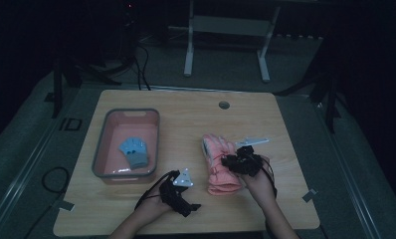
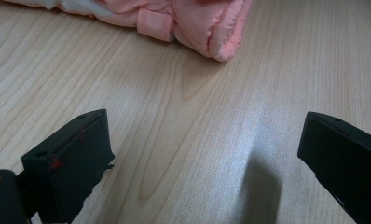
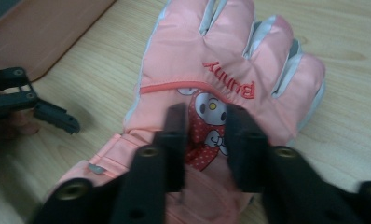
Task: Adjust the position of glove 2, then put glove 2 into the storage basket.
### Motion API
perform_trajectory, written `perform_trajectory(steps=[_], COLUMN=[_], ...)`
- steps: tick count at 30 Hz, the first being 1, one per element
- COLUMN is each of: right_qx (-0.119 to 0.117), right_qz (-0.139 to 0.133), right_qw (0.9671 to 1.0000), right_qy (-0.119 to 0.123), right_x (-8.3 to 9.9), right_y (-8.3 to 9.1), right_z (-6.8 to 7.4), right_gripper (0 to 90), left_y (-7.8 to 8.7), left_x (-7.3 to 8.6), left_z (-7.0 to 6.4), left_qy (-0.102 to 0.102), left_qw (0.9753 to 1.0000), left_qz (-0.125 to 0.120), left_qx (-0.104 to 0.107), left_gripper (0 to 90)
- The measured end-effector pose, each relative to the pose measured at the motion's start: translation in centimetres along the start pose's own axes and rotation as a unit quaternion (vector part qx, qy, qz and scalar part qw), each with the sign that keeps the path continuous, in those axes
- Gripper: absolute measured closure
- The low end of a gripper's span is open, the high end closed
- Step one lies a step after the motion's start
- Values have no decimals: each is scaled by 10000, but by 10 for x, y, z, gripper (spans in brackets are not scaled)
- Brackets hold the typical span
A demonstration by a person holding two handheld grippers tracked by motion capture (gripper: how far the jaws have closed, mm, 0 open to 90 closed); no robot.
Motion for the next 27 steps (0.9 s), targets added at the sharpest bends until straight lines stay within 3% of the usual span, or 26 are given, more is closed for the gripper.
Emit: perform_trajectory(steps=[6,7,9,11,13,16,19,24,27], right_qx=[-305,-352,-370,-530,-442,-492,-436,-273,-291], right_qz=[-162,-150,-156,-339,-318,-356,-416,-646,-703], right_qw=[9993,9991,9991,9980,9984,9981,9976,9964,9960], right_qy=[128,166,156,69,135,106,328,486,463], right_x=[-3,-3,-3,-5,-5,-6,-5,-6,-7], right_y=[13,15,17,23,26,31,34,42,50], right_z=[-2,-2,-3,-6,-9,-15,-19,-25,-28], right_gripper=[264,239,229,178,165,175,170,142,144], left_y=[0,0,0,1,0,1,1,9,18], left_x=[0,0,-1,-1,-2,-3,-6,-18,-28], left_z=[2,2,2,2,2,2,2,3,2], left_qy=[98,106,120,155,208,230,377,294,393], left_qw=[9999,9999,9999,9998,9997,9996,9993,9990,9979], left_qz=[-35,-44,-46,-55,-74,-55,-33,-31,-176], left_qx=[-46,-46,-54,-64,-95,-144,15,-328,-474], left_gripper=[29,30,30,30,29,29,29,45,50])
Point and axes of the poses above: each handheld gripper's, and its own axes: y roughly backward along the jaws, x roughly out of its underside, z roughly to its left, the point moved 3 cm from there along -y, roughly forward along the jaws, and after that the axes turned 8 degrees about -z, right-handed, at the moved point
